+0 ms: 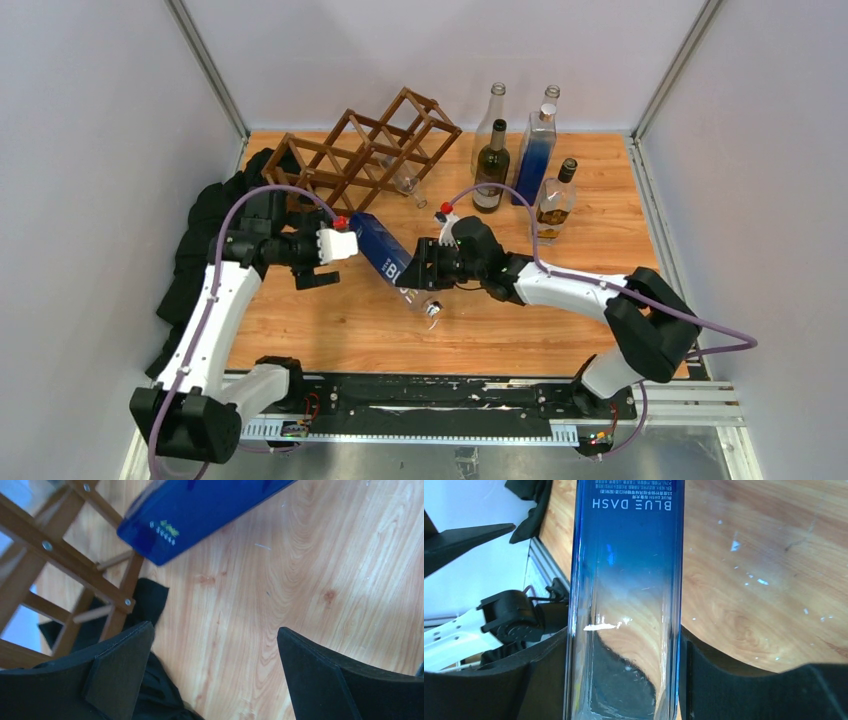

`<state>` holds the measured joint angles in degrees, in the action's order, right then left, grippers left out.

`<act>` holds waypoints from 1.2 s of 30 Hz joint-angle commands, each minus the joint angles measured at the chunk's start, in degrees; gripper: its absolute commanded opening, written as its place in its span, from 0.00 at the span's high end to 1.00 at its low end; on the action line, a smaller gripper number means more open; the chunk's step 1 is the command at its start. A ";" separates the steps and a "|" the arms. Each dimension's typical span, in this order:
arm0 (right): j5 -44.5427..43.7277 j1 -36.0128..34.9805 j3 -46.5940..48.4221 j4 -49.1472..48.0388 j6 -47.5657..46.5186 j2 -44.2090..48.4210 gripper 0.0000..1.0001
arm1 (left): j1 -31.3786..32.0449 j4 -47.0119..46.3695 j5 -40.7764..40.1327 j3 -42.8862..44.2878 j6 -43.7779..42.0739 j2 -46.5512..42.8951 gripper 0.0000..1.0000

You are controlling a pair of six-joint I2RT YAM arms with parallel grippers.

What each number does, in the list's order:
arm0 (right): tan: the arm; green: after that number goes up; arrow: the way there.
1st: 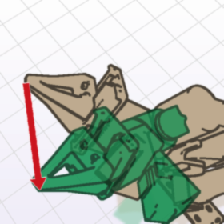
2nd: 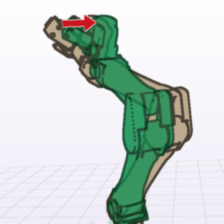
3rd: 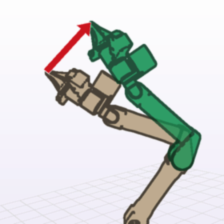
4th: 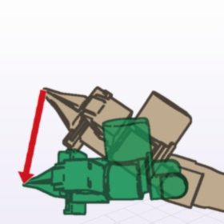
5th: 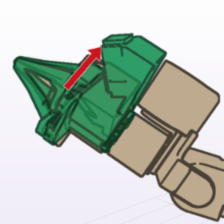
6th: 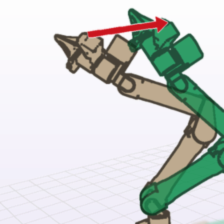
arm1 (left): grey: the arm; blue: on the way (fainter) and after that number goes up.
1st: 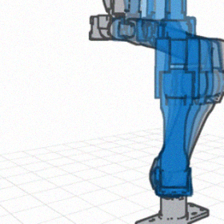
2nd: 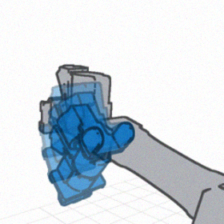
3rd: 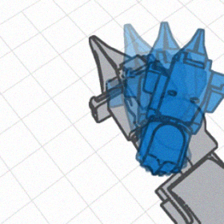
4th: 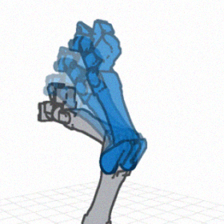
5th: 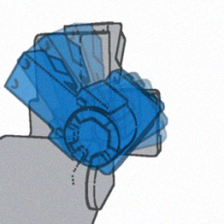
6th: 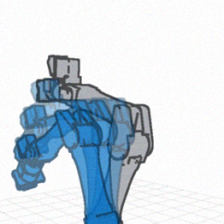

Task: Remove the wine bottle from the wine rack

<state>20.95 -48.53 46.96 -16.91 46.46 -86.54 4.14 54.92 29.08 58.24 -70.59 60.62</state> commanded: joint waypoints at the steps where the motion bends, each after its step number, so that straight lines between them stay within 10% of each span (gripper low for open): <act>1: 9.08 -0.60 5.69 -2.65 -2.74 4.16 1.00 | 3.88 -0.16 0.19 -1.82 -7.06 -5.11 0.00; 9: 15.64 -0.71 11.06 9.69 -6.57 7.13 1.00 | 13.37 -0.22 -1.08 -8.31 -21.81 -13.85 0.00; 32: 22.45 -7.00 31.00 32.90 -12.62 2.37 1.00 | 22.31 -4.82 -3.86 -11.90 -14.22 -11.73 0.00; 36: 21.89 -7.01 30.98 32.78 -12.62 2.55 0.98 | 22.34 -4.82 -3.30 -10.18 -11.75 -10.54 0.22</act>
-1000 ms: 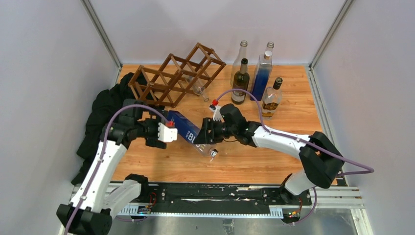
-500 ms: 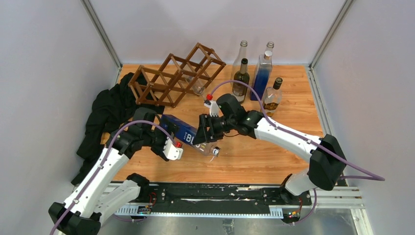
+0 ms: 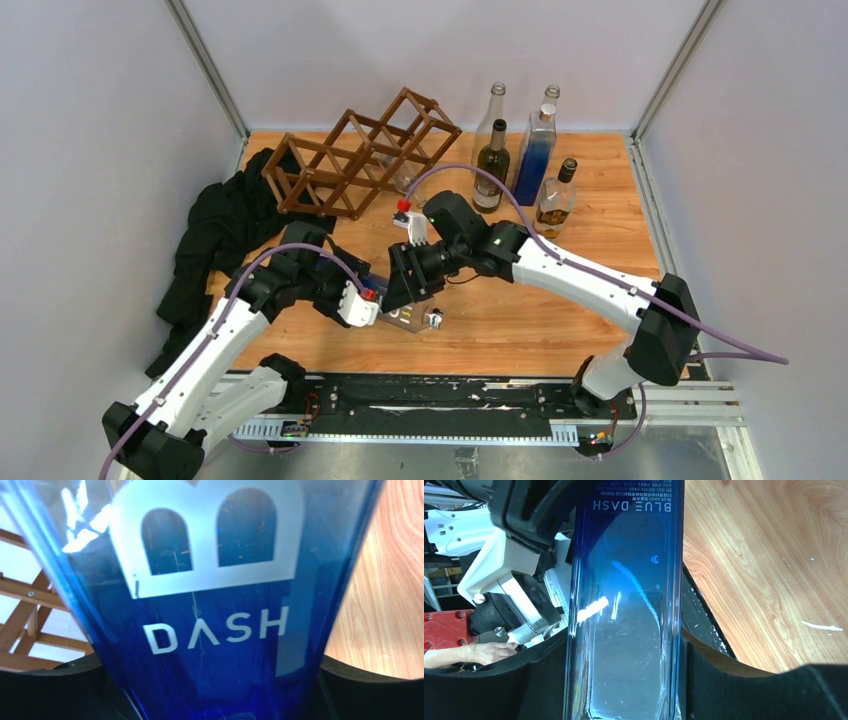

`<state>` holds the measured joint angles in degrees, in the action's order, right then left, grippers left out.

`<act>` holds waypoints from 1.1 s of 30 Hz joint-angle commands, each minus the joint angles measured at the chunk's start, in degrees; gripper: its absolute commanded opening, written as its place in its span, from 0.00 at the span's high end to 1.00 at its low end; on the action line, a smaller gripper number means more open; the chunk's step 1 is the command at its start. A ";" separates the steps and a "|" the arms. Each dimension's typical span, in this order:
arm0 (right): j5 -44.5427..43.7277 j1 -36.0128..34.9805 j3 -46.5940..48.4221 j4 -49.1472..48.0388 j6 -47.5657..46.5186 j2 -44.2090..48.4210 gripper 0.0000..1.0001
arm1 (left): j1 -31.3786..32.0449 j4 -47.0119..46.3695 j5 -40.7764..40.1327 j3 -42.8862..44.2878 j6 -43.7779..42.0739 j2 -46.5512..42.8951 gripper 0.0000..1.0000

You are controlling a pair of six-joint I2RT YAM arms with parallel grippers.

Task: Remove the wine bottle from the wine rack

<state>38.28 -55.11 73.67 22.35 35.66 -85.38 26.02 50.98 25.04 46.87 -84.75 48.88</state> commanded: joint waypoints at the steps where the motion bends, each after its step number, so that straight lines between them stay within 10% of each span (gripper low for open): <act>1: 4.26 -0.43 4.10 -6.35 -1.87 1.55 0.91 | 0.44 -0.87 1.00 1.72 2.96 1.37 0.32; 4: 2.50 -0.12 3.75 -5.24 -2.87 2.56 0.47 | 0.43 -1.69 2.15 2.95 5.17 1.14 0.65; 7: 0.35 1.37 2.48 -5.02 -3.25 4.85 0.27 | 0.43 -5.78 3.24 2.12 9.38 -0.88 1.00; 16: -4.97 11.42 -3.32 -7.95 -2.54 18.65 0.05 | 0.43 -10.69 7.87 6.10 27.98 -2.03 1.00; 33: 0.89 19.08 -6.95 -17.68 -0.56 27.55 0.01 | 0.43 -14.93 29.44 17.84 67.55 8.12 1.00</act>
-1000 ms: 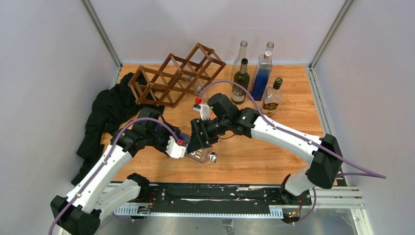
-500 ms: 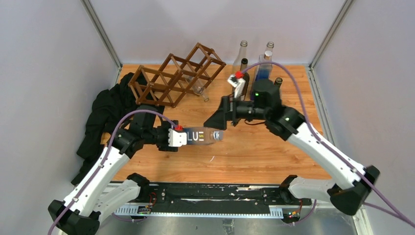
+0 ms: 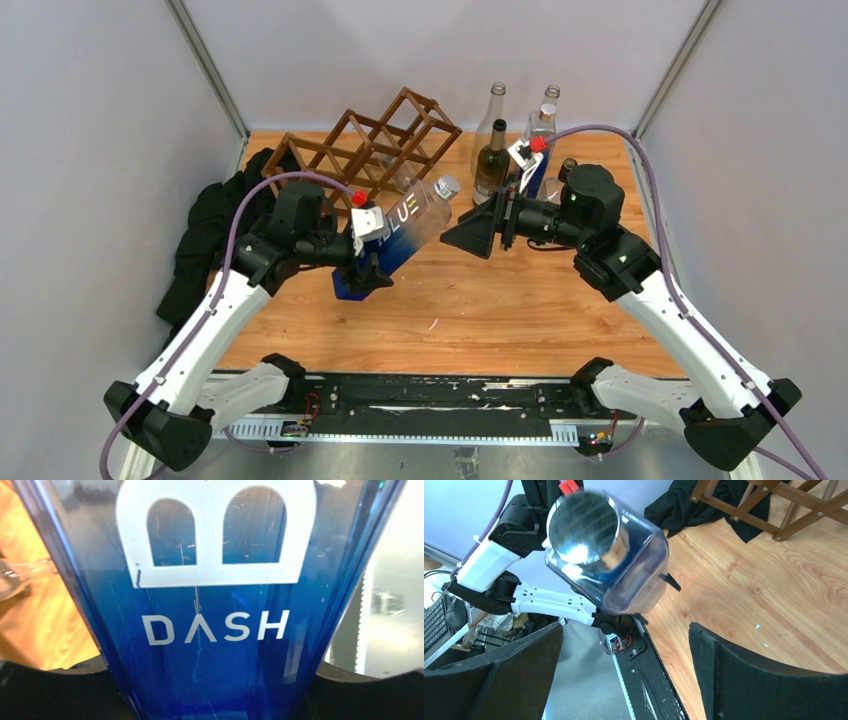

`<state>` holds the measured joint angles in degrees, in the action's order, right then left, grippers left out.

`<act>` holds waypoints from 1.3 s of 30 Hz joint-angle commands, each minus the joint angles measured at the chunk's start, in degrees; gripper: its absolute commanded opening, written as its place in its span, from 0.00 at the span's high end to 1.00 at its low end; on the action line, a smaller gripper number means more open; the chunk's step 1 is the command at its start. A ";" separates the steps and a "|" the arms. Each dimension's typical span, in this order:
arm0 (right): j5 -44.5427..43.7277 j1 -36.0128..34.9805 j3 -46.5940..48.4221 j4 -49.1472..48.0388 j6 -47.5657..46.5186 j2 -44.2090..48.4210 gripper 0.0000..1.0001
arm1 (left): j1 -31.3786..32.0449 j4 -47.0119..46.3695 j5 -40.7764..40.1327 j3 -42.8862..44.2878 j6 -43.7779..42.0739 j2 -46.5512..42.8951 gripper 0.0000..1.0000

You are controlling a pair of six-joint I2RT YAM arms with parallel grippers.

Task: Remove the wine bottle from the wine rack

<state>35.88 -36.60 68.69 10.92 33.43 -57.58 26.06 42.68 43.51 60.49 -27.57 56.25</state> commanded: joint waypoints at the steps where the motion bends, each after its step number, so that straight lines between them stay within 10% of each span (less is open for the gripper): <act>1: 3.86 0.30 -2.19 -7.53 2.05 -0.84 0.01 | 0.39 -6.76 12.39 4.45 11.93 1.28 1.00; 14: -0.78 -7.32 -0.95 -21.52 1.88 -10.58 0.00 | 0.39 -6.37 22.90 5.72 19.83 3.57 1.00; 18: -0.68 -7.72 -2.39 -27.08 3.93 -11.47 0.14 | 0.39 -6.08 24.28 5.52 20.23 3.35 1.00; 20: -0.66 -7.76 -2.54 -28.12 4.07 -11.55 0.27 | 0.39 -5.74 24.77 5.13 20.35 3.47 0.92; 24: -1.71 -7.72 -1.59 -24.35 0.99 -11.09 0.76 | 0.39 -1.39 21.24 5.87 17.08 3.98 0.20; 27: -7.70 -7.32 0.04 -16.36 -5.65 -10.05 1.00 | 0.39 3.11 12.74 7.42 12.71 4.46 0.01; 39: -41.16 -2.16 1.19 -4.25 -27.35 -10.38 1.00 | -5.28 11.97 -14.10 16.67 9.00 9.68 0.00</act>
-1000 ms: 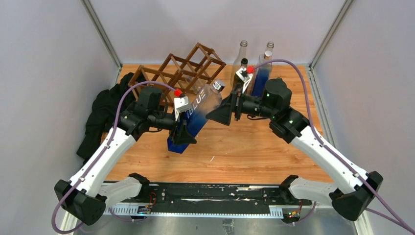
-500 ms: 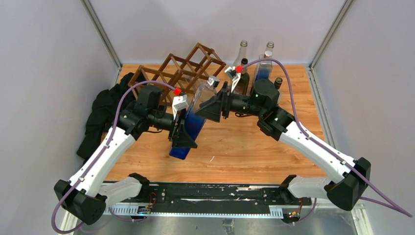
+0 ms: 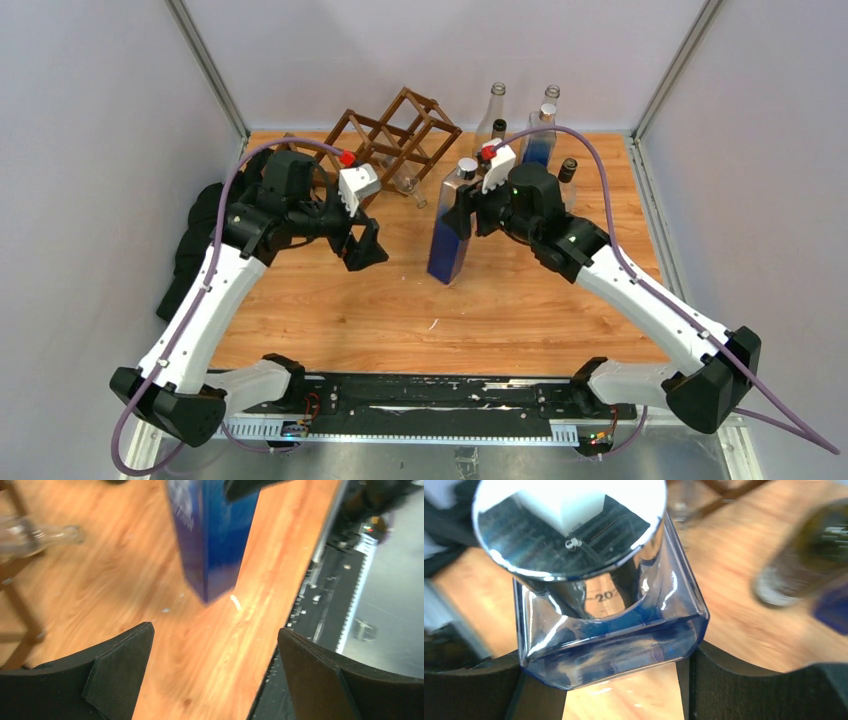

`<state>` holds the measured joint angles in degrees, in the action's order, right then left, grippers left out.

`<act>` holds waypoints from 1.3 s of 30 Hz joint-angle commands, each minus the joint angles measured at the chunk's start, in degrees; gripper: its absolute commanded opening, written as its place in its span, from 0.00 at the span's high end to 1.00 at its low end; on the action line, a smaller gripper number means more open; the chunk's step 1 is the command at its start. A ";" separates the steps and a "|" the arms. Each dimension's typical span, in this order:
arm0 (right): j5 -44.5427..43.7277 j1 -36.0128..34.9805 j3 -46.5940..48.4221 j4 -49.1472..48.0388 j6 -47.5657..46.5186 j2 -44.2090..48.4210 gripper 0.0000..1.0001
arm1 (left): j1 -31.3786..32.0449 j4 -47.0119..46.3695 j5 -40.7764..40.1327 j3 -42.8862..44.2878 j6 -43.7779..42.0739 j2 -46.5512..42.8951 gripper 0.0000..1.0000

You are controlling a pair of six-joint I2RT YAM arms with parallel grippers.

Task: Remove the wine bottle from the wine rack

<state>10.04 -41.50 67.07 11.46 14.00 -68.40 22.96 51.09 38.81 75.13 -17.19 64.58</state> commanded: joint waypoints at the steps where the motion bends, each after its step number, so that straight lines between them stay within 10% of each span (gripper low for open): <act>1: -17.92 3.45 2.76 -5.29 -8.55 -0.45 1.00 | -2.65 3.82 -11.65 2.25 -1.70 1.84 0.00; 25: -32.59 10.80 0.38 -23.05 -5.25 -17.97 1.00 | -6.26 3.69 -22.11 2.71 -2.44 3.57 0.00; 32: -32.18 10.82 0.42 -19.30 -3.31 -15.78 0.37 | -6.26 2.90 -23.17 2.29 -3.48 3.56 0.00; 39: -35.89 10.83 2.70 -13.98 -1.88 -10.27 0.07 | -6.26 2.61 -23.53 3.17 -3.30 4.38 0.00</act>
<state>-21.67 -31.14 66.96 -3.03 10.41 -84.29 16.95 54.28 16.01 76.51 -19.97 68.12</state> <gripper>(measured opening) 0.908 0.997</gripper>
